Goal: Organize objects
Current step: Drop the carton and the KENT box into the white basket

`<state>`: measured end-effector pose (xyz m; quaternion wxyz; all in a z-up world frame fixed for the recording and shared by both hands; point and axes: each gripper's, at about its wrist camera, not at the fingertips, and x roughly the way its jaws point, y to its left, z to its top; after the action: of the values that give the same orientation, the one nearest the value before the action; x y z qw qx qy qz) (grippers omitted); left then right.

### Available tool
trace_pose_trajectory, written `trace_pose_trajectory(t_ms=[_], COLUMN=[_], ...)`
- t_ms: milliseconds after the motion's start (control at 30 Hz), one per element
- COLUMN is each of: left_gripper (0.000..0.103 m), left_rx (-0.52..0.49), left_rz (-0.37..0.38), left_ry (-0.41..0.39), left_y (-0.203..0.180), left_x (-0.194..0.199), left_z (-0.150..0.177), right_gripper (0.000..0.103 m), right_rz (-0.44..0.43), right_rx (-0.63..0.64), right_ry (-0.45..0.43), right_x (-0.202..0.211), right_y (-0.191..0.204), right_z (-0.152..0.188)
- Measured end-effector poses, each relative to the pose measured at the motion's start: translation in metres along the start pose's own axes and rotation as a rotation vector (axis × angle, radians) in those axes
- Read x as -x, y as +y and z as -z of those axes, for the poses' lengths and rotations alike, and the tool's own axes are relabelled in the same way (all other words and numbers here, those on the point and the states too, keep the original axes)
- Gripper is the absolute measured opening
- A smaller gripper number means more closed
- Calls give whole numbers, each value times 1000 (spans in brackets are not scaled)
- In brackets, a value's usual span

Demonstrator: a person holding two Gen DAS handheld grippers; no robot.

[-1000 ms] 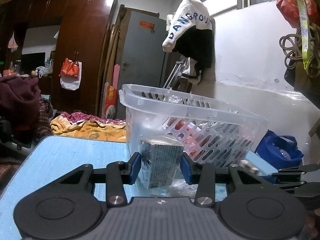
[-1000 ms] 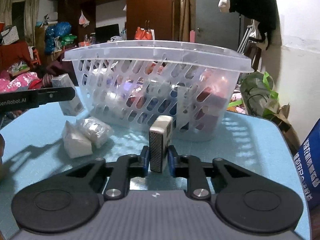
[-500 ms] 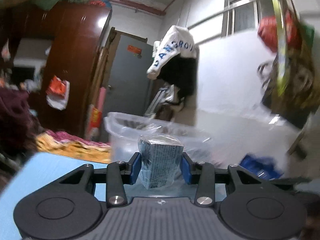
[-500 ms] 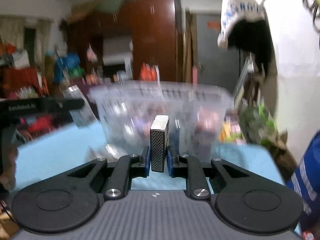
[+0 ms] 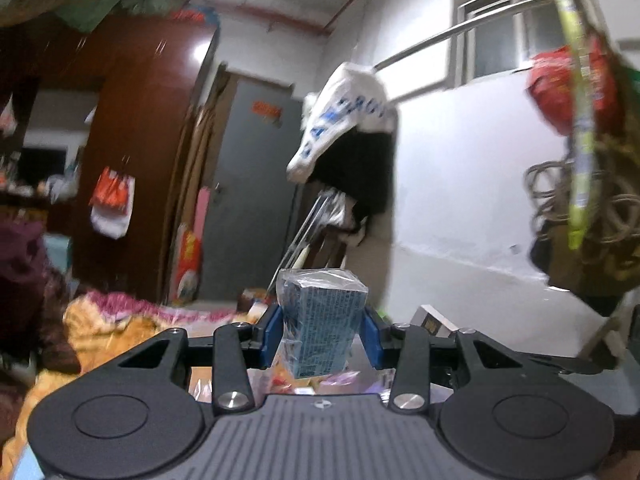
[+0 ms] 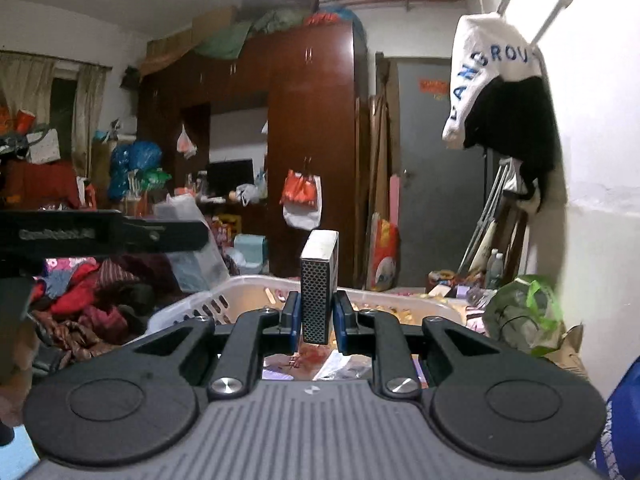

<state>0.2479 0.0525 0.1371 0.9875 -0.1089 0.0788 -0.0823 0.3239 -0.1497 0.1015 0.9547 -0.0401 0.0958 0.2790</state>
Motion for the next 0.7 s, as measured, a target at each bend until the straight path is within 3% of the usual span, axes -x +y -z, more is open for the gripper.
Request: trace_pose_trajectory(t_ms=[33,67,133,167,200,300,433,533,700], left_gripper=[48,63,85,85,85,85,101,101,100], left_rx=[14,19,20,18,18,32,-65,-164,-205], left_rz=[-5,-12,-50,-72,-76,-14,8,-87,-79], left_ry=[16,32,54,55,51,49,55,197,381], left_y=[5,9,17,19,22,28,20,12,5], left_x=[-9,-17,-26,-25,-21,2,45,48,22], left_z=[2,5,12,14,16,21,57,95,132], right_gripper=[30,37,76,84,99,103,103,103,103], right_rz=[-10,-7,32,43,45,55,35,44,35], right_rx=[6,11,27,41,48,31,14,-8,-96], right_ry=[7,16,-2,-28,-56,-98,-68,29,120], right_x=[-8,-12,-8,0,9,39,60,55,39], right_y=[1,2,7,10,12,15,23,27,11], right_z=[2,3,7,10,13,17,33,53,74])
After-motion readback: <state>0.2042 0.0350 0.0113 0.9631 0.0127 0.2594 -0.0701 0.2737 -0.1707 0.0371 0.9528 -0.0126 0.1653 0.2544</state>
